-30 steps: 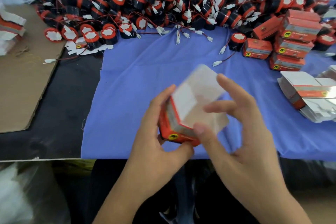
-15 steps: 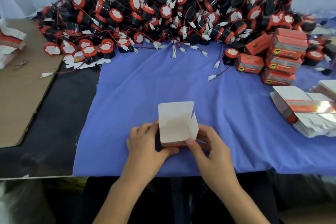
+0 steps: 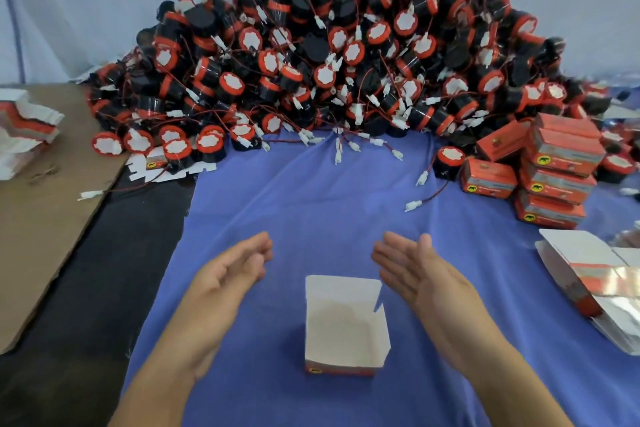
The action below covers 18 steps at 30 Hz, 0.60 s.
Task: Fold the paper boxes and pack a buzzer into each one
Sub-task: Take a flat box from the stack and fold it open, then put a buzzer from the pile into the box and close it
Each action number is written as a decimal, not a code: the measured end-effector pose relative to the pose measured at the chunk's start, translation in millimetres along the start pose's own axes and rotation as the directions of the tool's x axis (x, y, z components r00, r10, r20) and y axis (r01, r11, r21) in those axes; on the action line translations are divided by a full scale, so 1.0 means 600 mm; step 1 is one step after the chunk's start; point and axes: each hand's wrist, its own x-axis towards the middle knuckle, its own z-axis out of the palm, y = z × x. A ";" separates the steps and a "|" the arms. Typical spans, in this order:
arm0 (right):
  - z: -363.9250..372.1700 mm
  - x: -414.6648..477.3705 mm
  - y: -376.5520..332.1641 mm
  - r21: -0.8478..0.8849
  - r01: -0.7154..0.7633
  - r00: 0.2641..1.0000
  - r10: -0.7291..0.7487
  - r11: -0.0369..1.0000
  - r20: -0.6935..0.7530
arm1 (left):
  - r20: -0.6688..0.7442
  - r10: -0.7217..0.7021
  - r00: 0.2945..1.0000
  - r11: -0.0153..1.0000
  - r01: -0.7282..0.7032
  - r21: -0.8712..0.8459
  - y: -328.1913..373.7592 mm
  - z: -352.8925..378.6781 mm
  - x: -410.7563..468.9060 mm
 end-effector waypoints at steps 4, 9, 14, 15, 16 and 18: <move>0.056 0.123 -0.031 -0.011 -0.075 0.990 0.076 0.997 0.119 | -0.081 -0.006 0.997 0.993 -0.004 -0.119 0.019 0.035 0.098; 0.175 0.291 -0.040 -0.134 -0.059 0.979 0.084 0.989 0.185 | -0.165 -0.014 0.986 0.992 -0.006 -0.123 0.045 0.078 0.251; 0.288 0.455 -0.031 -0.240 0.011 0.986 0.030 0.971 0.165 | -0.243 -0.056 0.969 0.983 0.010 -0.184 0.061 0.069 0.421; 0.300 0.482 -0.028 -0.270 0.029 0.987 0.015 0.962 0.158 | -0.261 -0.074 0.962 0.981 0.023 -0.191 0.063 0.059 0.447; 0.308 0.508 -0.024 -0.316 0.050 0.987 0.001 0.947 0.158 | -0.293 -0.077 0.953 0.985 0.027 -0.173 0.064 0.049 0.468; 0.319 0.549 -0.016 -0.441 0.112 0.984 -0.036 0.891 0.177 | -0.385 -0.056 0.921 0.996 0.026 -0.083 0.063 0.028 0.501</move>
